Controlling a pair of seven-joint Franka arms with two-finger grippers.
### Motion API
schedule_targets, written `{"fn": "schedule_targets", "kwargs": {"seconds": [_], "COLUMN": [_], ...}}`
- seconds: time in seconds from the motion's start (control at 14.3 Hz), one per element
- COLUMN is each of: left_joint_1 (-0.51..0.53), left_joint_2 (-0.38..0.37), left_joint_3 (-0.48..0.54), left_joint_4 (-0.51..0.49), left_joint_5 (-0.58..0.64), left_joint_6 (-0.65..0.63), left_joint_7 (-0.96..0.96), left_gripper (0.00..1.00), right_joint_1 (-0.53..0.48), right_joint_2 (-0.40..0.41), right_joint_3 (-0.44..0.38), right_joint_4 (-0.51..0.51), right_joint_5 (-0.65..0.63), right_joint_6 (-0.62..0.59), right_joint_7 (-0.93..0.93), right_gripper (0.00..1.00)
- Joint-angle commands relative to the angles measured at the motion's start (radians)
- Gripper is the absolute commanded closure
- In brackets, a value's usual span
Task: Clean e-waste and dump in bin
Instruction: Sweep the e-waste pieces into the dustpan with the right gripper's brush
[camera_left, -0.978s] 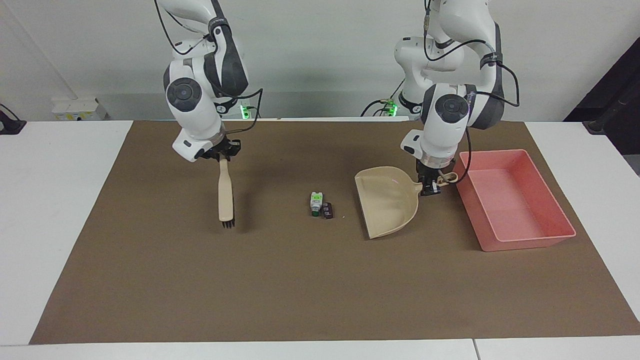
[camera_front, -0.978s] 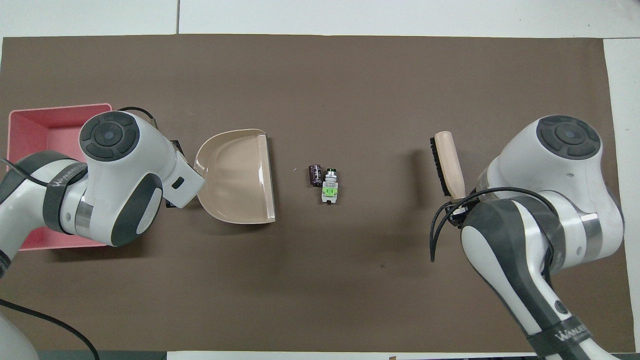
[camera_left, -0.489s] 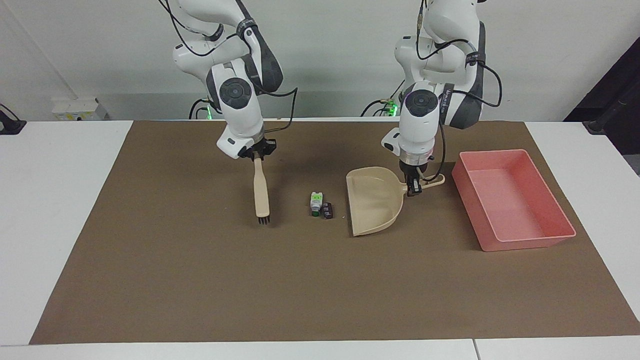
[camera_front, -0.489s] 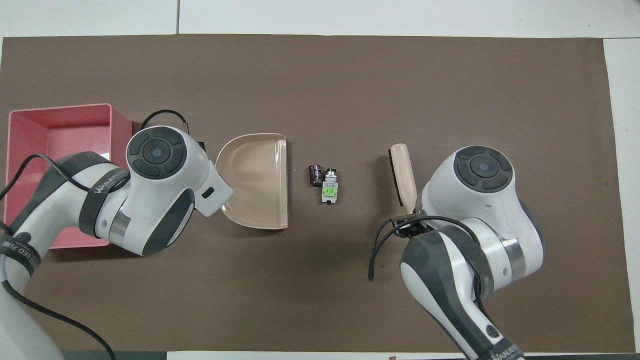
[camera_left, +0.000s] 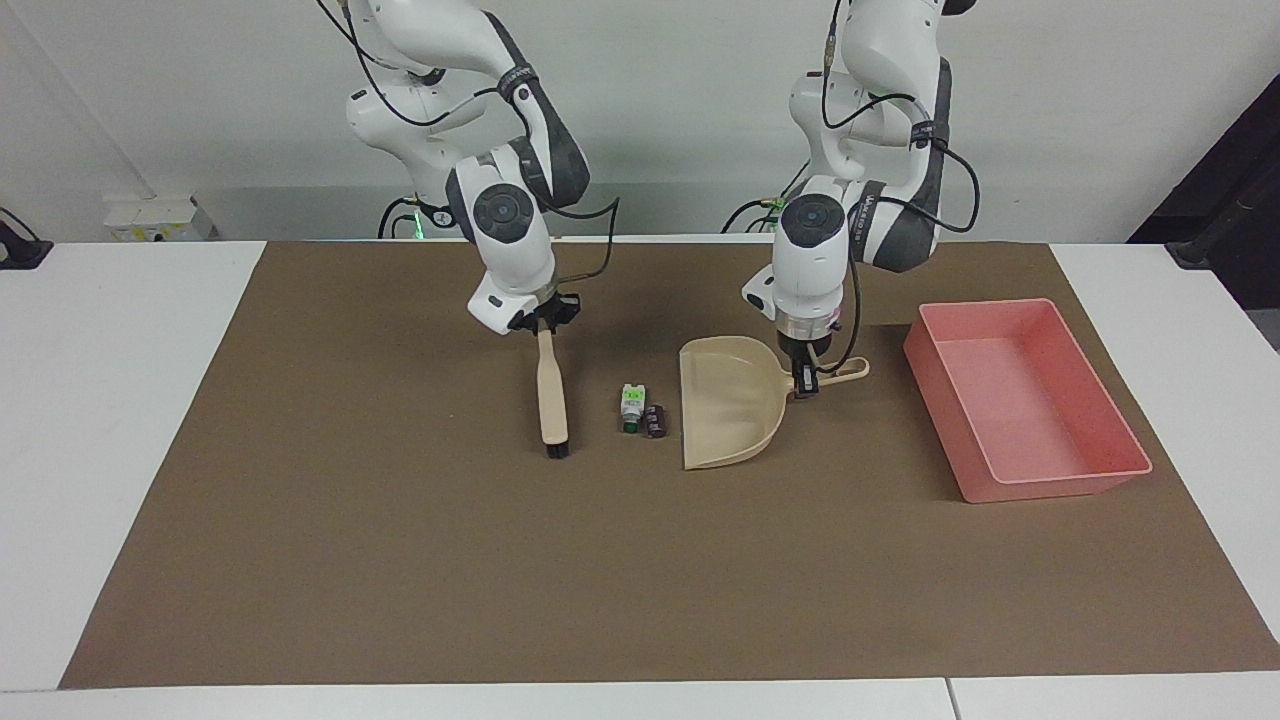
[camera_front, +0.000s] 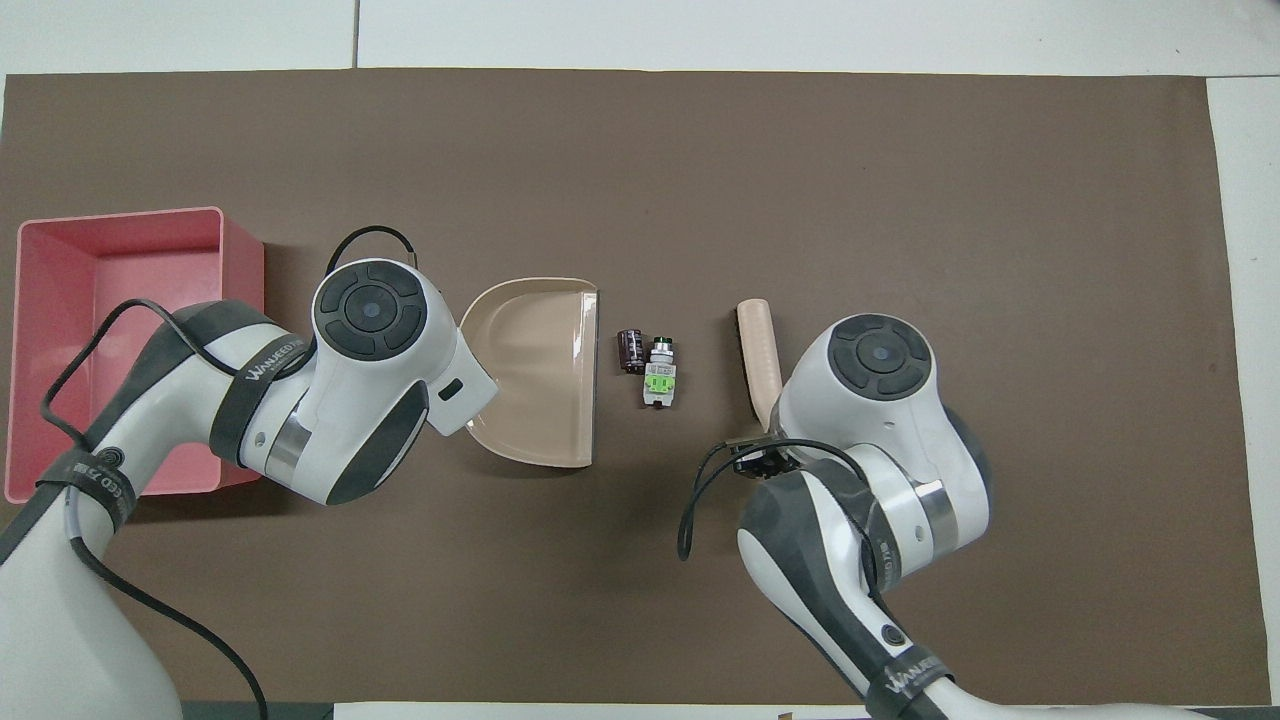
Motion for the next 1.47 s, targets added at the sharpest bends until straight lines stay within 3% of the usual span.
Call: {"fn": "schedule_targets", "kwargs": {"seconds": [0.0,1.4], "left_joint_1": [-0.014,-0.014], "left_joint_2": [0.012,-0.010], "left_joint_3": [0.010,0.007], "left_joint_4": [0.011,-0.050], "left_joint_5": [0.024,0.025], "left_joint_6": [-0.007,0.007], "left_joint_7": [-0.014,-0.009], "left_gripper": [1.00,1.00], "right_joint_1": [0.042,0.212], "right_joint_2": [0.063,0.217], "right_joint_3": [-0.002,-0.001], "right_joint_4": [0.070,0.266], "right_joint_5": [0.040,0.230], "right_joint_6": [-0.002,0.050], "right_joint_7": [0.061,0.248], "right_gripper": [1.00,1.00]}}
